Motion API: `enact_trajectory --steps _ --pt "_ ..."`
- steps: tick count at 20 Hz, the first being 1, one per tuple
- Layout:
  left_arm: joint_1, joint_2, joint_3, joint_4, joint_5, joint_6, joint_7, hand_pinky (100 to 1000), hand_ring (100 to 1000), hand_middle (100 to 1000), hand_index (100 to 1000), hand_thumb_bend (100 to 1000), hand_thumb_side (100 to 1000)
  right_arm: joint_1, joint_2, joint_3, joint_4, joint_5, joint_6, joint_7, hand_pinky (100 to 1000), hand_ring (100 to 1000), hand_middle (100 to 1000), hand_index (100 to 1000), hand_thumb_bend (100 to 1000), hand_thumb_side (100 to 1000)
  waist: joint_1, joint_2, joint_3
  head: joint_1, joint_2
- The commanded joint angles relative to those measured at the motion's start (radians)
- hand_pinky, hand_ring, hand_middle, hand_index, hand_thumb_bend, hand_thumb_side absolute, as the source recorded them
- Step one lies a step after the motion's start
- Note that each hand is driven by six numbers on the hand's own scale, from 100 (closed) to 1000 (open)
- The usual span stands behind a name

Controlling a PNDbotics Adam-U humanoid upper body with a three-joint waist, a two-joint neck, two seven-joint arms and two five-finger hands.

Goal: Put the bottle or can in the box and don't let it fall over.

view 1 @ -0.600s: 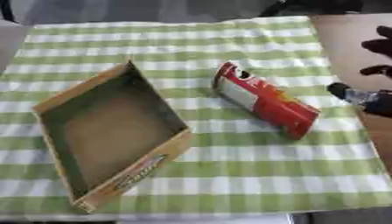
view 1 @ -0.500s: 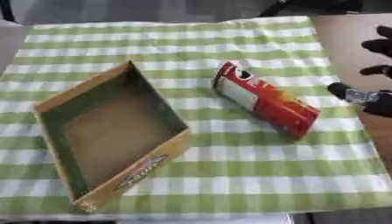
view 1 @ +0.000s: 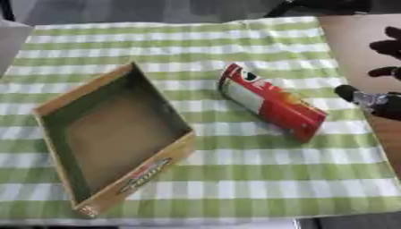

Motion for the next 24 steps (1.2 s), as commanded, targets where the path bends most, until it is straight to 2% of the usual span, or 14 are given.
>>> enact_trajectory --steps 1,2,3,11,24 --pt "-0.009 0.027 0.010 -0.018 -0.005 0.001 -0.001 533 579 614 718 100 697 0.000 -0.037 0.002 -0.023 0.015 0.004 0.019 695 943 808 966 714 167 -0.006 -0.016 0.002 -0.001 0.006" --pt "-0.009 0.027 0.009 -0.018 -0.005 0.001 -0.001 533 579 614 718 100 698 0.001 -0.038 0.006 -0.023 0.020 0.010 0.027 700 948 812 971 756 132 -0.006 -0.016 0.002 -0.002 0.006" --pt "-0.009 0.027 0.009 -0.018 -0.005 0.001 -0.001 533 579 614 718 100 698 0.002 -0.040 0.012 -0.023 0.025 0.017 0.036 701 950 815 972 730 165 -0.006 -0.016 0.002 -0.003 0.006" --pt "-0.009 0.026 0.008 -0.018 -0.003 0.001 -0.003 533 578 614 718 100 698 0.005 -0.038 0.043 -0.023 0.038 0.061 0.073 704 953 817 974 733 148 -0.005 -0.014 0.004 -0.007 0.006" --pt "-0.008 0.025 0.006 -0.017 -0.001 0.002 -0.006 533 577 615 717 100 701 -0.003 -0.039 0.078 -0.023 0.071 0.108 0.079 699 942 805 959 723 127 -0.005 -0.012 0.005 -0.012 0.006"
